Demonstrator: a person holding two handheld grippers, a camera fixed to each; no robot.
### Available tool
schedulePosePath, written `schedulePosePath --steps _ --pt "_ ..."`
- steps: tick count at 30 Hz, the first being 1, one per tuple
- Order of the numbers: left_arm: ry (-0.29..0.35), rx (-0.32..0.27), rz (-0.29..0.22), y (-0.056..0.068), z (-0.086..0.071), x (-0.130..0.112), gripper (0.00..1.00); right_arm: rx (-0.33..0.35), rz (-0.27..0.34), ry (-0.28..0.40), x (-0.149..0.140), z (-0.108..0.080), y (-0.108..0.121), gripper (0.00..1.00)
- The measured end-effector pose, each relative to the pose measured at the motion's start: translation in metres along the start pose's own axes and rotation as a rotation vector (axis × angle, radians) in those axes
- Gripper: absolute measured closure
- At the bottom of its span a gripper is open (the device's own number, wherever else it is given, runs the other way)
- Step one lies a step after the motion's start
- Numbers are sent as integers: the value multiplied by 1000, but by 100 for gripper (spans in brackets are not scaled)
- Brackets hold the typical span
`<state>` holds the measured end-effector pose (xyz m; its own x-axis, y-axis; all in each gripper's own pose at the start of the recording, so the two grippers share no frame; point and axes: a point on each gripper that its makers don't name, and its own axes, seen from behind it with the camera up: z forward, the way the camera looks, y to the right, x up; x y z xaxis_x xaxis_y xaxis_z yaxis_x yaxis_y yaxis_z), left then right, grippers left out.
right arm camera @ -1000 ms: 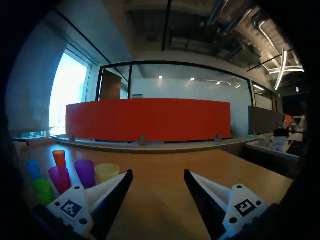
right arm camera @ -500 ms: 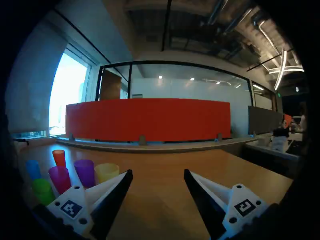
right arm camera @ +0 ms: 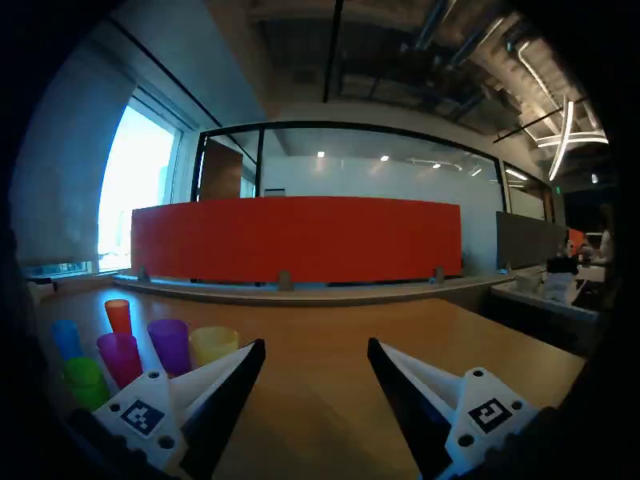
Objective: Pour water
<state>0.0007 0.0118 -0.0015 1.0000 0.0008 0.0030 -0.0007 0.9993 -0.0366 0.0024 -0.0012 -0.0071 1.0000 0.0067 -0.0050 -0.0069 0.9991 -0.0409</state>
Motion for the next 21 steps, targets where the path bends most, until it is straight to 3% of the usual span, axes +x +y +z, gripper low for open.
schedulePosePath --steps 21 --pt "1 0 -1 0 1 -1 10 0 0 0 0 0 1 1"
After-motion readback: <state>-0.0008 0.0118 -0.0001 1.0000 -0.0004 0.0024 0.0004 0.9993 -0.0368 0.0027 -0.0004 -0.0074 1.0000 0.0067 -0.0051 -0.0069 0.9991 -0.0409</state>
